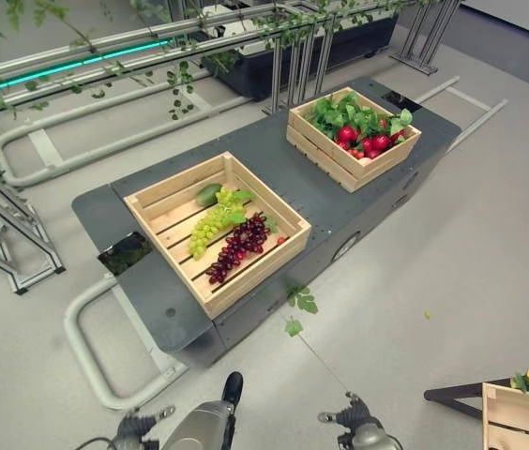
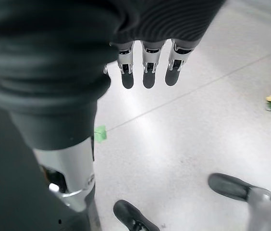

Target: Pick up the fruits from the basket on one side to the basket on the other side

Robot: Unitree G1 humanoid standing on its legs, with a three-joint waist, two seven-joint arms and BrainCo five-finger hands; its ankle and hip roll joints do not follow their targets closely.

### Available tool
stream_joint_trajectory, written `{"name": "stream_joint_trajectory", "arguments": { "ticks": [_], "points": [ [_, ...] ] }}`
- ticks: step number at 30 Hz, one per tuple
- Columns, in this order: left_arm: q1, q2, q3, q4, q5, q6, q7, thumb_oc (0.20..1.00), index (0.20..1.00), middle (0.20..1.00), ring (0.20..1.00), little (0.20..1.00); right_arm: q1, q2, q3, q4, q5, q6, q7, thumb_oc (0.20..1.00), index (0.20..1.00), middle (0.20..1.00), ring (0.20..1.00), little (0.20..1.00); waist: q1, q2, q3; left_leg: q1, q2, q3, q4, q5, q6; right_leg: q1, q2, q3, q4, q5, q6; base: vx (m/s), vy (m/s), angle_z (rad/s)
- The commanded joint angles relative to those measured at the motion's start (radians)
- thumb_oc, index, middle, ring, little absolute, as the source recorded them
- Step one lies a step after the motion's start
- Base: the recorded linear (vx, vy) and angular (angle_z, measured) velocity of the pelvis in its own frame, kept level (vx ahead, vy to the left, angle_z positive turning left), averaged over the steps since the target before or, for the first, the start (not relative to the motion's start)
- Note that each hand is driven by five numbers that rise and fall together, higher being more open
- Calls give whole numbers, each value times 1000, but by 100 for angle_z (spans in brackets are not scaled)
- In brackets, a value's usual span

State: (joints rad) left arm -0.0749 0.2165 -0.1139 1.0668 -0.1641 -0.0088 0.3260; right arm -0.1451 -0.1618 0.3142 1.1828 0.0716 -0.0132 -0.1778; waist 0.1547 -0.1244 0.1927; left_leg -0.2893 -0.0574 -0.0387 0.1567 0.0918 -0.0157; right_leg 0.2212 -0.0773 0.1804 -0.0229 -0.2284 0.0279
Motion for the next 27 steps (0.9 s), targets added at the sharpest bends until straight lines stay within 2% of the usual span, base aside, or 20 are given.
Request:
{"name": "stream_joint_trajectory", "arguments": {
  "ticks": [1,4,6,7,8,9,10,11,12,13,14,15,16,17,18,21,23,24,27],
  "points": [
    [17,-3,-65,31,72,7,9,1000,1000,1000,1000,1000,70,-35,-26,-47,54,-5,1,1000,1000,1000,1000,1000,-15,24,-49,-63,23,-13,-83,73,-11,60,60,-19,-26,39,77,99,175,21],
    [23,-3,-77,64,89,18,-30,1000,1000,1000,1000,1000,91,-25,-47,-11,63,0,11,1000,1000,1000,1000,1000,-28,5,-80,-40,0,-12,-79,37,2,43,46,-21,25,81,100,110,145,13],
    [20,4,-93,73,117,20,-57,1000,1000,1000,1000,1000,94,-23,-59,1,68,-1,16,1000,1000,1000,1000,1000,-42,-2,-97,1,-7,-19,-103,12,14,-5,58,-21,127,127,115,82,110,8],
    [20,5,-93,73,117,20,-57,1000,1000,1000,1000,1000,94,-23,-60,1,68,-1,16,1000,1000,1000,1000,1000,-42,-2,-97,1,-7,-19,-105,13,14,-7,58,-21,130,126,115,81,81,7],
    [19,16,-111,78,144,26,-81,1000,1000,1000,1000,1000,96,-15,-66,-1,75,-2,19,1000,1000,1000,1000,1000,-53,-8,-98,40,-4,-23,-126,-5,23,-50,76,-32,247,160,130,42,67,2],
    [1,33,-115,77,154,26,-85,1000,1000,1000,1000,1000,90,-12,-68,-18,76,-4,20,1000,1000,1000,1000,1000,-87,6,-59,115,9,-45,-155,-28,25,-215,81,-70,410,315,183,52,99,-4],
    [-13,32,-119,85,146,22,-84,1000,1000,1000,1000,1000,82,-14,-66,-35,71,-6,15,1000,1000,1000,1000,1000,-119,33,-9,164,30,-57,-166,-37,21,-290,39,-96,438,365,194,86,184,-25],
    [-23,21,-130,94,148,24,-91,1000,1000,1000,1000,1000,83,-20,-62,-42,65,-10,12,1000,1000,1000,1000,1000,-133,59,4,177,26,-87,-138,-51,25,-308,98,-109,468,294,166,145,226,3],
    [-25,20,-132,96,152,24,-95,1000,1000,1000,1000,1000,91,-23,-67,-51,62,-11,11,1000,1000,1000,1000,1000,-142,73,7,192,22,-102,-142,-53,30,-359,127,-132,473,269,150,142,188,40],
    [-24,19,-131,96,152,24,-95,1000,1000,1000,1000,1000,92,-24,-67,-52,62,-11,11,1000,1000,1000,1000,1000,-149,70,7,193,17,-108,-142,-55,30,-361,121,-138,485,258,149,256,98,68],
    [-33,11,-124,105,150,21,-95,1000,1000,1000,1000,1000,97,-26,-66,-57,59,-12,10,1000,1000,1000,1000,1000,-171,57,4,244,4,-105,-179,-73,30,-376,97,-193,310,198,122,289,5,63],
    [-30,10,-120,101,145,14,-92,1000,1000,1000,1000,1000,97,-26,-70,-49,58,-10,8,1000,1000,1000,1000,1000,-182,47,12,269,-2,-108,-192,-84,28,-404,72,-198,206,226,122,302,11,58],
    [-29,10,-120,101,145,14,-92,1000,1000,1000,1000,1000,97,-26,-70,-49,58,-11,7,1000,1000,1000,1000,1000,-183,50,16,279,1,-110,-196,-88,28,-391,76,-200,196,226,122,188,-22,58],
    [-28,6,-121,94,143,14,-92,1000,1000,1000,1000,1000,98,-26,-71,-49,61,-10,7,1000,1000,1000,1000,1000,-189,42,18,288,-18,-125,-192,-95,31,-402,72,-170,145,259,125,242,2,74],
    [-30,11,-112,60,121,7,-87,1000,1000,1000,1000,1000,102,-31,-76,-53,61,-10,4,1000,1000,1000,1000,1000,-203,35,31,316,-41,-149,-191,-116,38,-441,61,-121,50,326,136,223,2,61],
    [-19,17,-101,18,94,3,-100,1000,1000,1000,1000,1000,116,-34,-82,-61,59,-4,7,1000,1000,1000,1000,1000,-210,37,35,334,-50,-168,-180,-132,37,-431,50,-88,43,354,150,161,-25,52],
    [1,20,-92,-43,74,-2,-106,1000,1000,1000,1000,1000,133,-34,-89,-56,59,-2,8,1000,1000,1000,1000,1000,-201,27,22,357,-55,-169,-195,-147,40,-399,37,-109,33,366,140,113,-56,70],
    [31,25,-83,-135,50,-9,-118,1000,1000,1000,1000,1000,143,-39,-100,-62,53,1,11,1000,1000,1000,1000,1000,-196,29,6,370,-51,-161,-212,-156,41,-380,25,-134,20,380,137,127,-70,39],
    [83,46,-55,-311,-12,-14,-137,1000,1000,1000,1000,1000,162,-52,-114,-84,45,3,15,1000,1000,1000,1000,1000,-186,38,-13,369,-51,-163,-213,-165,34,-346,22,-166,3,362,127,113,-62,-28]
  ]
}}
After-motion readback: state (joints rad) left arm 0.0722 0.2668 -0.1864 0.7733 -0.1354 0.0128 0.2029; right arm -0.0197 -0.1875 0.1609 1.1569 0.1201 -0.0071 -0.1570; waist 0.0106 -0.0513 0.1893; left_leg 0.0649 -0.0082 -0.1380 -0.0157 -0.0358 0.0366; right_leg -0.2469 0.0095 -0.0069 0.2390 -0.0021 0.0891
